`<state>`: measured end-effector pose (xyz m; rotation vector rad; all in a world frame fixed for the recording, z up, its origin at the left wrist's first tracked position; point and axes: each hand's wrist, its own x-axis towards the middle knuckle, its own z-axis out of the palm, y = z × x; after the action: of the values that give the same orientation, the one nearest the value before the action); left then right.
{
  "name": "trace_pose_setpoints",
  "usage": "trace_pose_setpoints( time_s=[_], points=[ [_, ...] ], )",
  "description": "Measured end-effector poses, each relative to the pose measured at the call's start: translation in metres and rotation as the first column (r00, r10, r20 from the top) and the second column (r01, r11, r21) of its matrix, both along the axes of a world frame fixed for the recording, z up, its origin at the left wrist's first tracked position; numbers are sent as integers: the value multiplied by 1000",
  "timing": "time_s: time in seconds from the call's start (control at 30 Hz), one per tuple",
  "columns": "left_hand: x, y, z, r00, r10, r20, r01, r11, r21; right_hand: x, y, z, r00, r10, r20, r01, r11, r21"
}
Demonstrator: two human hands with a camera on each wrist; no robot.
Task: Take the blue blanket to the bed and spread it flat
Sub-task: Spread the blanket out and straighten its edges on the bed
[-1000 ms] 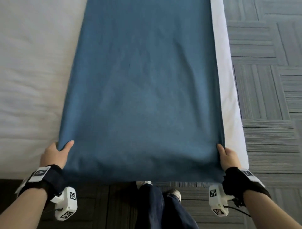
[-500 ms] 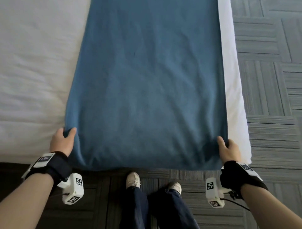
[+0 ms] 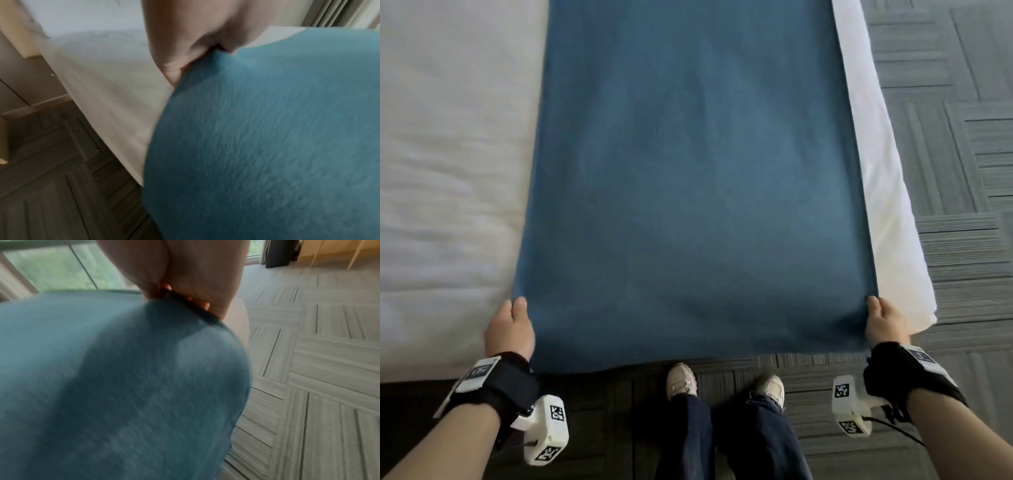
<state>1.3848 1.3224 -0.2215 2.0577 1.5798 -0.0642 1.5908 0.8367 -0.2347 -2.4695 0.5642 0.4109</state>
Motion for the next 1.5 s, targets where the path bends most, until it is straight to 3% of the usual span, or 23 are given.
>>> trace_pose_setpoints(
  time_s=[0.23,0.5,0.7,0.87,1.0,1.3,1.4,1.5],
  points=[
    [-1,8,-1,1000,-5,16,5,1000,1,9,7,-2,997,-36,-70,32,998,-62],
    [48,27,6,995,-42,85,39,999,34,49,30,9,1000,-2,15,3,999,-48],
    [43,24,6,996,44,76,-53,992,117,46,21,11,993,14,116,-10,999,-35],
    [11,16,0,997,62,-39,-58,993,101,30,6,7,985,128,-115,-135,989,-57],
    [4,17,-2,996,12,-93,-9,999,34,39,8,11,961,192,-198,-206,977,-49],
    [15,23,2,998,40,47,-44,996,75,52,17,15,994,104,42,-104,995,2],
    [5,21,3,998,51,29,-53,996,69,39,8,11,997,79,22,-79,997,-14],
    [3,17,4,998,63,2,-64,997,37,36,7,12,990,110,-88,-114,992,-47]
  ],
)
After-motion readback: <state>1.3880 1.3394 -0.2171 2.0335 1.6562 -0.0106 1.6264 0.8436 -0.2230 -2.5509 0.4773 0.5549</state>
